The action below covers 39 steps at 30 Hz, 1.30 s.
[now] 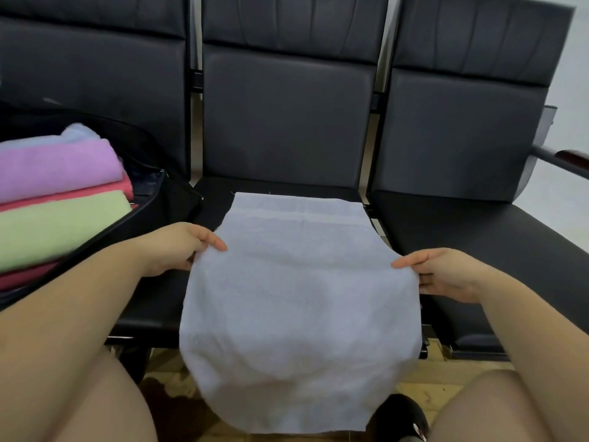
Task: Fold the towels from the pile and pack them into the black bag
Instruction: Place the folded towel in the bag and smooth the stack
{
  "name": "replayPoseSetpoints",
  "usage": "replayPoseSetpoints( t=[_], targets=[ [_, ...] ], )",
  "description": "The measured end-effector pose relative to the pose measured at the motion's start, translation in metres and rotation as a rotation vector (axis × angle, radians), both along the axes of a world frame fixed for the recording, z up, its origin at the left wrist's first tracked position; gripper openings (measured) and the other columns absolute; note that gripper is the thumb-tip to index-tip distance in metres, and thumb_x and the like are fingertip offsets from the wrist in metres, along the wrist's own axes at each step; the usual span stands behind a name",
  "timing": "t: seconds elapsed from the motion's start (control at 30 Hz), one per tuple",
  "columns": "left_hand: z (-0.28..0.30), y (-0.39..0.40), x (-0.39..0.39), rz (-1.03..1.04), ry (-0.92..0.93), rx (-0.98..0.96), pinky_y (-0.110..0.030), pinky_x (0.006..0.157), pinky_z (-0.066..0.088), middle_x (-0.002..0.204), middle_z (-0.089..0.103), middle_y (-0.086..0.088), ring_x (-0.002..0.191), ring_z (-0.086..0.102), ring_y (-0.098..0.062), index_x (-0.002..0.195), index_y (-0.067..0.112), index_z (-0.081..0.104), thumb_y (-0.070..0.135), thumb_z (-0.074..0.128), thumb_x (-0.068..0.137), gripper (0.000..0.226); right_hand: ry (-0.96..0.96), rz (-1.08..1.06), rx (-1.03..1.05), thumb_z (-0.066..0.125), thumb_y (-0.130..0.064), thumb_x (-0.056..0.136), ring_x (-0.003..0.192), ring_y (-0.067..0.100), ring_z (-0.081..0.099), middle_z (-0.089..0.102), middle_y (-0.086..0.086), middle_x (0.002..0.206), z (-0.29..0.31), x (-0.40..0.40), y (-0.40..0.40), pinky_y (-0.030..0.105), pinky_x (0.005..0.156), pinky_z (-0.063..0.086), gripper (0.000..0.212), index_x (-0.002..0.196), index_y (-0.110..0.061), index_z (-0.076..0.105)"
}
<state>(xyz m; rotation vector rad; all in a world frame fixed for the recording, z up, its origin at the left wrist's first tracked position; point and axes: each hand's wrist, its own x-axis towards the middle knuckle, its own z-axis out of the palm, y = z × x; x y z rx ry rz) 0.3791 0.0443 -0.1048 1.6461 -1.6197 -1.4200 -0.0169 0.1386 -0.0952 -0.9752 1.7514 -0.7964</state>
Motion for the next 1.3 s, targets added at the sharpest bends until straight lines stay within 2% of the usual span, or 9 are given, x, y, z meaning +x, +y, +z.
replayPoseSetpoints(
  t=[0.17, 0.37, 0.6, 0.8, 0.9, 1.03, 1.1, 1.2, 1.3],
  targets=[
    [0.001, 0.013, 0.009, -0.179, -0.159, -0.072, -0.035, 0.100, 0.047, 0.117, 0.062, -0.001, 0.107, 0.061, -0.019, 0.112, 0.023, 0.061, 0.004, 0.078, 0.074, 0.046, 0.090, 0.201, 0.038, 0.065, -0.001, 0.084, 0.103, 0.024, 0.067, 0.071, 0.007, 0.109, 0.006, -0.005, 0.012, 0.041, 0.096, 0.051, 0.023, 0.104, -0.010, 0.072],
    [-0.008, 0.025, 0.008, -0.376, -0.650, -0.333, -0.025, 0.094, 0.044, 0.121, 0.046, 0.009, 0.111, 0.052, -0.013, 0.114, 0.033, 0.054, 0.018, 0.073, 0.081, 0.041, 0.755, 0.508, 0.147, 0.077, -0.021, 0.077, 0.117, 0.013, 0.049, 0.052, -0.012, 0.119, -0.001, 0.022, 0.017, 0.034, 0.108, 0.038, 0.047, 0.121, -0.027, 0.061],
    [0.009, 0.032, 0.025, -0.333, -0.611, -0.509, -0.030, 0.086, 0.045, 0.094, 0.061, 0.000, 0.090, 0.059, -0.013, 0.088, 0.018, 0.070, 0.027, 0.061, 0.091, 0.013, 0.777, 0.402, -0.071, 0.059, -0.018, 0.093, 0.075, 0.014, 0.057, 0.062, 0.001, 0.082, 0.011, 0.029, 0.024, 0.017, 0.061, 0.039, 0.019, 0.075, -0.020, 0.065],
    [0.034, 0.047, 0.043, -0.094, -0.186, -0.526, -0.020, 0.085, 0.040, 0.093, 0.070, 0.011, 0.094, 0.062, -0.005, 0.085, 0.027, 0.072, 0.044, 0.066, 0.082, 0.019, 0.402, 0.241, -0.217, 0.061, -0.042, 0.088, 0.100, 0.017, 0.063, 0.070, -0.001, 0.101, 0.035, 0.018, 0.044, 0.030, 0.088, 0.046, 0.025, 0.100, -0.023, 0.070],
    [0.057, 0.060, 0.048, -0.095, 0.352, -0.259, -0.033, 0.085, 0.049, 0.105, 0.073, -0.006, 0.095, 0.070, -0.018, 0.090, 0.020, 0.078, 0.057, 0.080, 0.057, 0.050, -0.055, 0.256, -0.253, 0.084, -0.063, 0.047, 0.102, 0.019, 0.068, 0.072, 0.002, 0.110, 0.052, 0.010, 0.056, 0.026, 0.076, 0.057, 0.078, 0.111, -0.022, 0.069],
    [0.077, 0.067, 0.042, 0.031, 0.614, -0.322, -0.019, 0.049, 0.054, 0.070, 0.074, 0.004, 0.063, 0.070, -0.006, 0.059, 0.028, 0.077, 0.049, 0.078, 0.060, 0.021, -0.233, 0.133, -0.422, 0.053, -0.036, 0.089, 0.077, 0.011, 0.072, 0.075, -0.005, 0.091, 0.076, 0.017, 0.059, 0.021, 0.053, 0.055, 0.024, 0.101, -0.022, 0.068],
    [0.077, 0.061, 0.042, 0.000, 0.649, -0.338, -0.019, 0.054, 0.055, 0.073, 0.074, 0.003, 0.068, 0.070, -0.008, 0.066, 0.027, 0.078, 0.055, 0.082, 0.047, 0.034, -0.179, 0.144, -0.447, 0.051, -0.043, 0.088, 0.083, 0.012, 0.072, 0.075, -0.004, 0.096, 0.076, 0.019, 0.055, 0.024, 0.060, 0.057, 0.030, 0.101, -0.023, 0.069],
    [0.061, 0.042, 0.047, 0.063, 0.380, -0.405, -0.032, 0.083, 0.054, 0.088, 0.074, 0.001, 0.090, 0.067, -0.018, 0.080, 0.025, 0.078, 0.048, 0.080, 0.057, 0.033, 0.145, 0.091, -0.479, 0.069, -0.063, 0.069, 0.090, 0.017, 0.069, 0.074, -0.001, 0.094, 0.064, 0.023, 0.042, 0.035, 0.081, 0.052, 0.045, 0.090, -0.024, 0.075],
    [0.044, 0.020, 0.052, 0.139, -0.021, -0.453, -0.036, 0.089, 0.047, 0.079, 0.073, 0.006, 0.086, 0.065, -0.017, 0.075, 0.026, 0.076, 0.037, 0.066, 0.085, 0.017, 0.450, 0.037, -0.456, 0.060, -0.030, 0.092, 0.088, 0.010, 0.062, 0.070, -0.006, 0.086, 0.052, 0.023, 0.023, 0.030, 0.080, 0.043, 0.016, 0.083, -0.025, 0.072]
  ],
)
